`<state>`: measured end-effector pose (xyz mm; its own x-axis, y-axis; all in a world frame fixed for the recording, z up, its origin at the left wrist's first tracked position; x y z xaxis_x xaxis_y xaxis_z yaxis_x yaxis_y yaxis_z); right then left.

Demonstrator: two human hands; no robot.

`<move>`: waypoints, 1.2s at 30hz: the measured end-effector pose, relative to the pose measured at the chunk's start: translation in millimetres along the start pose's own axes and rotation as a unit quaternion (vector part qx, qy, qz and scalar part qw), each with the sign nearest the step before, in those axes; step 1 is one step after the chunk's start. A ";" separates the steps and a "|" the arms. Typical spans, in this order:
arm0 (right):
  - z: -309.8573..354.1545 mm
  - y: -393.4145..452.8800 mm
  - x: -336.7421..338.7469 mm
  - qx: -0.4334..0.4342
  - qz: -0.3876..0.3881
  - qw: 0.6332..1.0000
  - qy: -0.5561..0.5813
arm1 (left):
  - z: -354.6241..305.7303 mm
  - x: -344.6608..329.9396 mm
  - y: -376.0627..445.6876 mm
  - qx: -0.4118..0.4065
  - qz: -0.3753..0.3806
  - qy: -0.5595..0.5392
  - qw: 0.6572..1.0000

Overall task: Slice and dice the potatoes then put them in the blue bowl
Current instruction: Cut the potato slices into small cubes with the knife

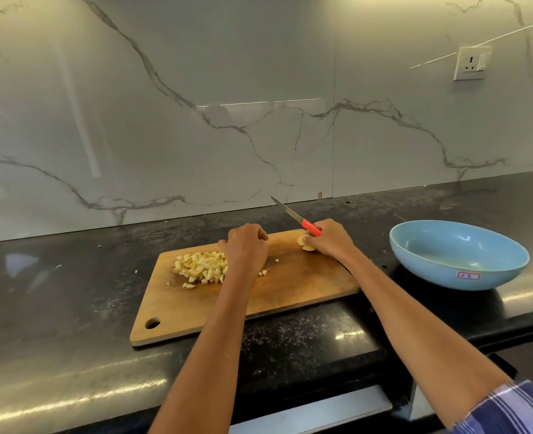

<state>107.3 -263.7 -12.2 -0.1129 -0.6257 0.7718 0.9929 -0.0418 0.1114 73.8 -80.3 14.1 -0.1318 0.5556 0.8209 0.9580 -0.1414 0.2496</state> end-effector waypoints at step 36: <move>27.7 -34.9 2.5 0.039 0.135 0.946 0.293 | -10.0 -10.7 -8.7 -0.142 0.040 -0.130 0.981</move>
<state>71.3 -242.3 3.1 0.2073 -0.9306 0.3018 0.9742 0.2245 0.0231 64.3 -93.1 8.3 0.0450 0.7181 0.6944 0.8487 -0.3942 0.3527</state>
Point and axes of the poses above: each hand's wrist, its own y-axis towards the middle knuckle, its own x-axis out of the back of the hand, z = x × y, the point moved 3 cm from there along y, towards the middle knuckle, and after that the axes turned 13 degrees about z, right-handed, at the moved point
